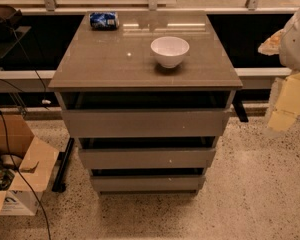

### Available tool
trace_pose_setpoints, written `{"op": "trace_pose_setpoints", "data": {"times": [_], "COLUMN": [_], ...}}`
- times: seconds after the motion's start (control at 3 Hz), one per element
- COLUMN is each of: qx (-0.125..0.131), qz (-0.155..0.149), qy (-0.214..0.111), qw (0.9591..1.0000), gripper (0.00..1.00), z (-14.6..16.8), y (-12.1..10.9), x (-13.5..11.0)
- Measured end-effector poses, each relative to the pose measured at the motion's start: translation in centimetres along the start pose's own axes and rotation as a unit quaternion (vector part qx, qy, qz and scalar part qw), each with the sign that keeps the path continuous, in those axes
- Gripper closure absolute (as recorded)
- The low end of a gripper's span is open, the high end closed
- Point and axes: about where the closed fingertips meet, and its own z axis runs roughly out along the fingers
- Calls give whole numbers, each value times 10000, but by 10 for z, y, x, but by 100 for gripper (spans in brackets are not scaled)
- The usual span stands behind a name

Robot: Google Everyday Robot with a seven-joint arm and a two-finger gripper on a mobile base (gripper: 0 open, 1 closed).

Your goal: Open top drawer

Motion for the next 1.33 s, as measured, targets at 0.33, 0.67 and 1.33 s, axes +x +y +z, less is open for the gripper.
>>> {"op": "trace_pose_setpoints", "data": {"times": [0.33, 0.67, 1.33], "qx": [0, 67, -91], "qz": [0, 49, 205], "qy": [-1, -255, -995], "qw": [10000, 9996, 9948], "gripper": [0, 0, 0], "z": [0, 11, 76], "y": [0, 2, 18], "x": [0, -3, -17]}}
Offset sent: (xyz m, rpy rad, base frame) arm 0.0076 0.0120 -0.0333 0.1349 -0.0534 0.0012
